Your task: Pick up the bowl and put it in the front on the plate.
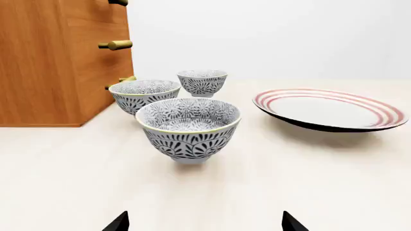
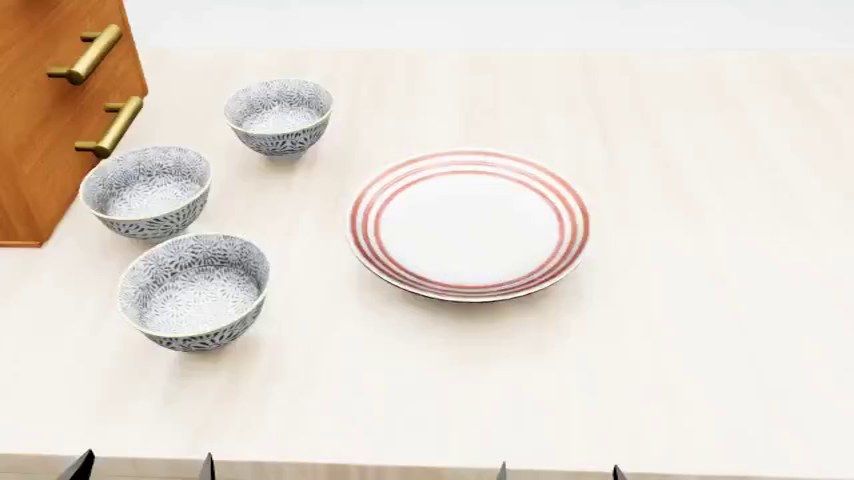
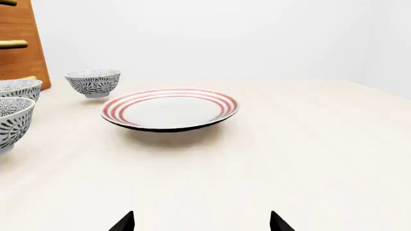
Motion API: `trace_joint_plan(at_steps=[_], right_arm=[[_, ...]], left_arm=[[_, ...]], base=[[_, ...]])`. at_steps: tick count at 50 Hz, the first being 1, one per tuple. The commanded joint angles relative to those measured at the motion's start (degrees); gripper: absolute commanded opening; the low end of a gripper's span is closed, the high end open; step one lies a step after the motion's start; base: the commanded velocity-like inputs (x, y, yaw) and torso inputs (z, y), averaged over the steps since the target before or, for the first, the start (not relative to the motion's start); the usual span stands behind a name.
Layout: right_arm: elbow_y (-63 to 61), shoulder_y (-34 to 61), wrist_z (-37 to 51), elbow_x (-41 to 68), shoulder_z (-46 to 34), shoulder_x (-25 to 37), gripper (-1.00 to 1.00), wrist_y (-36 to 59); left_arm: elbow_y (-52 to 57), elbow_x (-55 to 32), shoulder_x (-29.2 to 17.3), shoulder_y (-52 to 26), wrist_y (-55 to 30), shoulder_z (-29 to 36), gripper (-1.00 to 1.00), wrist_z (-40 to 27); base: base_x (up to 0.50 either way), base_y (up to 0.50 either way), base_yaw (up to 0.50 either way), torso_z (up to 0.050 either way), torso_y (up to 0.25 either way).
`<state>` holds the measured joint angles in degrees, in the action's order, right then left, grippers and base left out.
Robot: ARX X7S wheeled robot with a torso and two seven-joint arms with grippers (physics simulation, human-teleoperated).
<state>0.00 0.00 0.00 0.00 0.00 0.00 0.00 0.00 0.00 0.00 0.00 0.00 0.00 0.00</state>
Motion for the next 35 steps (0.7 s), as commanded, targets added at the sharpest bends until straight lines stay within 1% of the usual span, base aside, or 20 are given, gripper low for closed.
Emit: trace_joint_plan(at_steps=[1, 3, 4, 5, 24, 25, 26, 27, 29, 30, 31, 33, 35], right_arm=[[-0.3, -0.1, 0.9, 1.1, -1.2, 0.9, 1.00, 0.7], [-0.2, -0.1, 1.5, 1.6, -1.7, 1.4, 1.00, 1.0], [0.0, 0.0, 4.1, 4.2, -4.3, 3.7, 1.00, 1.4], [0.0, 0.0, 0.6, 0.8, -0.7, 0.5, 1.00, 1.1], [-0.6, -0.1, 4.0, 3.4, -4.0, 3.4, 1.00, 0.8], [-0.1, -0.2, 4.3, 2.6, -4.4, 3.7, 1.00, -1.4], [-1.2, -0.5, 4.3, 2.5, -4.5, 3.8, 1.00, -4.1], [-1.5, -0.7, 4.6, 2.5, -4.5, 3.8, 1.00, -5.5], [-4.0, -1.7, 4.3, 5.2, -3.2, 3.2, 1.00, -17.7], [-3.9, -1.7, 4.4, 5.3, -3.3, 3.3, 1.00, -17.8], [-5.6, -2.4, 3.5, 7.1, -3.2, 3.2, 1.00, -23.5], [-6.5, -3.5, 2.5, 7.5, -3.5, 3.0, 1.00, -32.9], [-6.5, -3.7, 2.9, 6.6, -3.6, 3.1, 1.00, -35.0]], left_arm=[[-0.1, -0.3, -1.0, -0.1, -0.9, 1.4, 1.00, -1.0], [-0.3, -0.6, -1.6, -0.2, -1.3, 2.2, 1.00, -1.2], [0.6, -2.4, -3.9, 0.1, 0.0, 5.2, 1.00, -3.0], [-0.1, 0.4, -0.8, -0.2, -1.3, 1.2, 1.00, -0.1], [0.3, -2.0, -3.4, -0.2, -1.2, 4.3, 1.00, -3.7], [0.5, 0.4, -3.7, 0.1, 1.1, 4.9, 1.00, -5.2], [2.3, 2.4, -4.0, 0.9, 6.2, 5.1, 1.00, -6.8], [3.3, 3.2, -4.1, 1.2, 7.6, 5.2, 1.00, -7.6], [7.7, 10.8, -5.0, 2.7, 18.0, 5.1, 1.00, -13.0], [7.6, 10.7, -5.0, 2.8, 18.1, 5.2, 1.00, -13.1], [9.0, 12.2, -5.3, 3.6, 22.4, 4.8, 1.00, -15.0], [10.8, 14.5, -5.7, 4.5, 26.6, 4.6, 1.00, -17.2], [10.6, 15.3, -6.0, 4.7, 27.9, 4.9, 1.00, -17.8]], base=[[0.00, 0.00, 0.00, 0.000, 0.000], [0.00, 0.00, 0.00, 0.000, 0.000], [0.00, 0.00, 0.00, 0.000, 0.000], [0.00, 0.00, 0.00, 0.000, 0.000], [0.00, 0.00, 0.00, 0.000, 0.000], [0.00, 0.00, 0.00, 0.000, 0.000], [0.00, 0.00, 0.00, 0.000, 0.000], [0.00, 0.00, 0.00, 0.000, 0.000], [0.00, 0.00, 0.00, 0.000, 0.000], [0.00, 0.00, 0.00, 0.000, 0.000], [0.00, 0.00, 0.00, 0.000, 0.000], [0.00, 0.00, 0.00, 0.000, 0.000], [0.00, 0.00, 0.00, 0.000, 0.000]])
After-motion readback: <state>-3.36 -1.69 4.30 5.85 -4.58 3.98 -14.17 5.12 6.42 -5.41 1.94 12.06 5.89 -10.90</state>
